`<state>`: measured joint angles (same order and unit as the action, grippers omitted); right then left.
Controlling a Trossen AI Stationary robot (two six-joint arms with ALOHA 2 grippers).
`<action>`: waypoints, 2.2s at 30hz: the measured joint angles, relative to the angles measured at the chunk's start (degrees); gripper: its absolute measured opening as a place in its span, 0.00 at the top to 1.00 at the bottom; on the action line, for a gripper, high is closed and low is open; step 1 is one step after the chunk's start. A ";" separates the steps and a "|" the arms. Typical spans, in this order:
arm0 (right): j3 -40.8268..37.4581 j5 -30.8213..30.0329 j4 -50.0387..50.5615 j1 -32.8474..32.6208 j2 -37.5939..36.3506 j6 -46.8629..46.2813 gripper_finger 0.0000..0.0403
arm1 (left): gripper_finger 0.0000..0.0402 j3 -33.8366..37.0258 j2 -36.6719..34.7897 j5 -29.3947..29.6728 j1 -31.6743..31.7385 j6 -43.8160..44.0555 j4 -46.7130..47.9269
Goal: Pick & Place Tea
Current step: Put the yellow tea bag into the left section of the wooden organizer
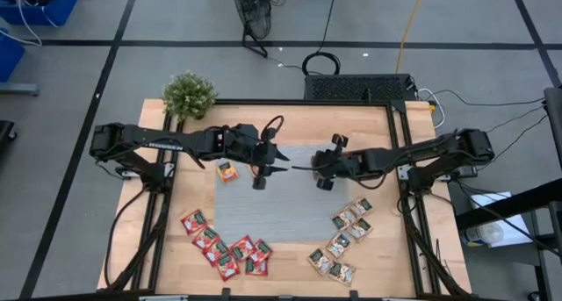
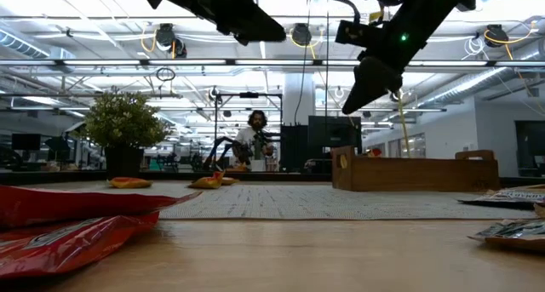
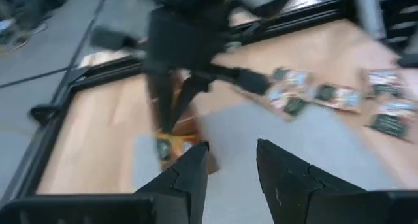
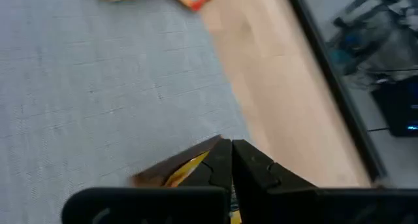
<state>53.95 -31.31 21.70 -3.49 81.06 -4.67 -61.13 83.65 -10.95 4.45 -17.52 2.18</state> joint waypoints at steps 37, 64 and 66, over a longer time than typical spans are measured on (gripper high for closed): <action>-4.02 27.08 -7.86 -6.33 -7.39 5.67 1.00 | 0.66 36.73 -33.38 -10.96 4.37 7.49 -20.93; -40.21 19.12 -53.16 -8.15 -24.35 8.33 1.00 | 0.66 36.73 -33.38 16.01 4.44 17.15 -18.51; -41.03 19.12 -53.82 -8.14 -24.35 8.33 1.00 | 0.66 36.11 -32.57 16.86 4.77 20.43 -15.79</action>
<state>12.92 -12.19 -32.11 -11.63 56.71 3.66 -25.02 51.08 5.91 9.22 2.91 -13.61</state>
